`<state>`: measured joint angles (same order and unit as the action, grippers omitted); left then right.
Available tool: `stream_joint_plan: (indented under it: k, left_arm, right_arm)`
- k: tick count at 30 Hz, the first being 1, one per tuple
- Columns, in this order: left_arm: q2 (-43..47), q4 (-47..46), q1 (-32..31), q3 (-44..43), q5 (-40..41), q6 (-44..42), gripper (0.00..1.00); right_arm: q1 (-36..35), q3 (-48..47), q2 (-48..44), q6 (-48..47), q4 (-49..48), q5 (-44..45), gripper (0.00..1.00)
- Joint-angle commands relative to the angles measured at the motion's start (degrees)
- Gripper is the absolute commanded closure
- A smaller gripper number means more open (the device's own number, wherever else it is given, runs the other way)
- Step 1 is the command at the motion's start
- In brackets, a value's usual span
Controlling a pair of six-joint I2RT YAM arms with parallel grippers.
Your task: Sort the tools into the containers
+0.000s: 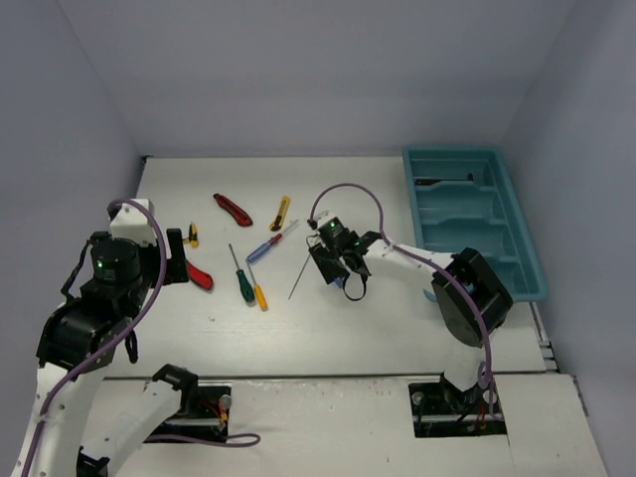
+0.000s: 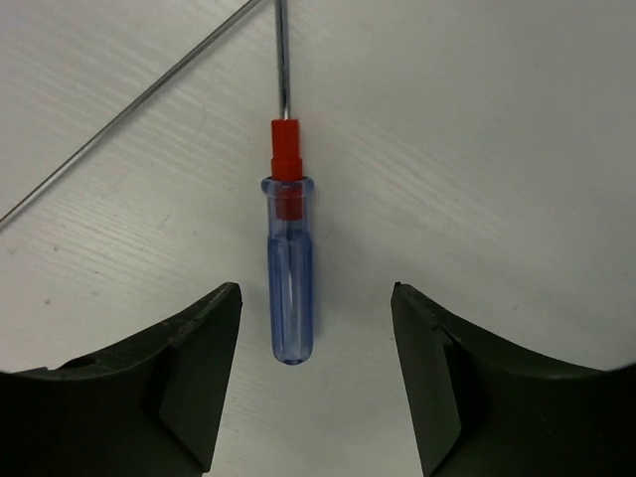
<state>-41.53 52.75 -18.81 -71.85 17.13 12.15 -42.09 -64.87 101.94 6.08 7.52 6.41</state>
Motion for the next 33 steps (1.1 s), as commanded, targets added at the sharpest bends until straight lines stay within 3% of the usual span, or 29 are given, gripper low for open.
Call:
stream_joint_plan:
  k: [1,4,7,8,15,22,27,33]
  left_arm:
    - [-0.06,-1.95,-0.37,-1.36,-1.35,0.03,0.14]
    - [0.42,-1.95,-0.43,-1.25,-1.54,0.3,0.14]
    - [0.93,-1.86,-0.43,-1.08,-1.6,0.43,0.14]
    - [0.98,-1.86,-0.43,-1.03,-1.7,0.48,0.14]
    - [1.08,-1.88,-0.43,-0.83,-1.67,0.79,0.14]
    - [0.14,-1.95,-0.35,-1.09,-1.48,1.9,0.14]
    - [-0.34,-1.95,-0.35,-1.33,-1.54,3.59,0.14]
    - [-1.04,-1.95,-0.31,-1.62,-1.99,4.74,0.14]
  right_arm:
    - [-1.21,-2.34,2.68,-0.34,-1.09,0.65,0.43]
    - [-1.24,-2.98,5.02,0.0,-1.11,1.16,0.57]
    - [-1.18,-3.27,6.0,0.41,-1.18,3.03,0.96]
    - [-0.98,-3.37,5.41,0.71,-1.13,3.18,0.99]
    - [3.08,-3.89,-7.92,11.73,-1.72,9.59,1.0]
    - [16.83,-2.34,-23.83,31.28,-1.47,23.58,1.0]
    - [27.49,-1.11,-24.67,44.28,1.03,24.26,1.0]
    - [39.23,-4.42,-15.71,55.1,1.0,18.52,1.0]
